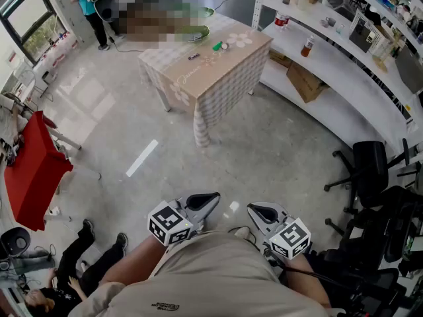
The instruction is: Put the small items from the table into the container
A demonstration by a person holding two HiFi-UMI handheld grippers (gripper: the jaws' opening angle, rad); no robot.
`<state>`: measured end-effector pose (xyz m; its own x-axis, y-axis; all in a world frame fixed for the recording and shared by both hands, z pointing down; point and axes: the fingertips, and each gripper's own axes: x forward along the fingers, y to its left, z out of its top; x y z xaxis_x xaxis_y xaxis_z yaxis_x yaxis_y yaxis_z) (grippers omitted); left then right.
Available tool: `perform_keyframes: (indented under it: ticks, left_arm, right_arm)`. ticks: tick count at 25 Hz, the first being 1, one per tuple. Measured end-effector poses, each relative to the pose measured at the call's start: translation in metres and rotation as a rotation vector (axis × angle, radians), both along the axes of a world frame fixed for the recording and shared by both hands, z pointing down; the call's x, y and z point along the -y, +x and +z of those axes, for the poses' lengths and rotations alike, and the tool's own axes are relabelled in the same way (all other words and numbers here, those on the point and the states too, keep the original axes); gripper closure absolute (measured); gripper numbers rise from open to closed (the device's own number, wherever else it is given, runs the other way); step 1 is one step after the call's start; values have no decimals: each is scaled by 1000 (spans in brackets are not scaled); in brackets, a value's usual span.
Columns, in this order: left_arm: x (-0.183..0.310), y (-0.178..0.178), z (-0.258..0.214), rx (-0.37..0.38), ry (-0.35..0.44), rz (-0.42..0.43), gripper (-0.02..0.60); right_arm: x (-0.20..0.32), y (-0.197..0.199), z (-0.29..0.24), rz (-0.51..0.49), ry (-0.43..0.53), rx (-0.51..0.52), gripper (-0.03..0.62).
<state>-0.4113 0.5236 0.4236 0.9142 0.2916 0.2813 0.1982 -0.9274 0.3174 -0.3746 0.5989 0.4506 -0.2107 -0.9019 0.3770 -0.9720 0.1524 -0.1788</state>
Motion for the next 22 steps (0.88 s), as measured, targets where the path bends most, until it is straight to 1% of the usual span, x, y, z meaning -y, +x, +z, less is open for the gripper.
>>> perform_keyframes:
  ticks: [3,7,10,13,16,19,22]
  left_arm:
    - [35,-25,-5,-19,7,-7,574]
    - [70,-56,0,-21,-7,-16,574]
    - [96,-75,0,-22,-4,-13,574]
    - [119,-91,-2,-28,-12,-23,574]
    - [135,-93,0,-34,-34,-39,574]
    - [141,-82,6,-36,-60,-40,572]
    - [143,-59,11,-31,-59,-39,571]
  right_arm:
    - [34,-26,-1,-16,-7,-8,580]
    - [68,-50,2,-15,-22,-22,580]
    - [94,-61,5,7,-30,-29,580]
    - [113,-64,6,54,-42,-32,580]
    - [123,-59,4,84,-48,-21,579]
    - [128,-45,6,92,-61,-22,574]
    - [135,-19,13,111,-67,-8,518]
